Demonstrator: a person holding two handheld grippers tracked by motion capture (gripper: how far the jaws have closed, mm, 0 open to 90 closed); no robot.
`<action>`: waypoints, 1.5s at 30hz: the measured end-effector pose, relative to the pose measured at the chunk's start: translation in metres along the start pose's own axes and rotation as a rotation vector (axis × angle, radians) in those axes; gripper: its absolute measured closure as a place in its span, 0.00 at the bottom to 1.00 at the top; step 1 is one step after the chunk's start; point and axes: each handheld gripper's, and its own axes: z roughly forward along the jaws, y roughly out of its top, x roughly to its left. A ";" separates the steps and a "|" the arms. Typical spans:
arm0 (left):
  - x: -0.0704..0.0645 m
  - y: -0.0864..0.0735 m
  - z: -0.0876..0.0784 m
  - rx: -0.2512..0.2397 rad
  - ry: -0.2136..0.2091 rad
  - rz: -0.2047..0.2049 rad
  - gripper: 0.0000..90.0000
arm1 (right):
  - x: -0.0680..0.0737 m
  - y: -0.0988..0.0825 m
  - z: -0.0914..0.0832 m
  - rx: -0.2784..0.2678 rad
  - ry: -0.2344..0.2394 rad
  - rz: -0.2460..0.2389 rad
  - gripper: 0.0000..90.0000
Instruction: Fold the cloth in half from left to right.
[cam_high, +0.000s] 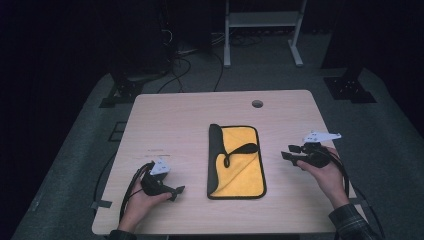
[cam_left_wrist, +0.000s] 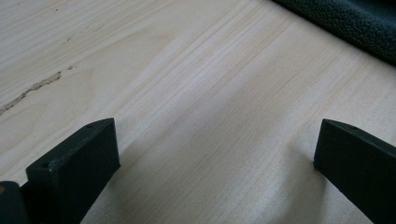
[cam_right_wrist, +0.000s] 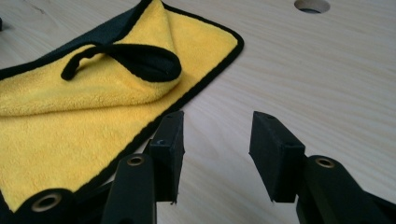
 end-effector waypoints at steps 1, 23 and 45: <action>0.000 0.000 0.000 0.000 0.000 0.000 0.00 | 0.001 0.001 0.001 0.000 0.004 -0.003 0.59; -0.001 0.000 0.001 -0.008 0.007 -0.013 0.00 | 0.029 0.049 0.041 -0.011 0.121 -0.070 0.57; -0.001 0.000 0.001 -0.007 0.008 -0.009 0.00 | 0.090 0.069 0.106 0.060 0.285 -0.201 0.58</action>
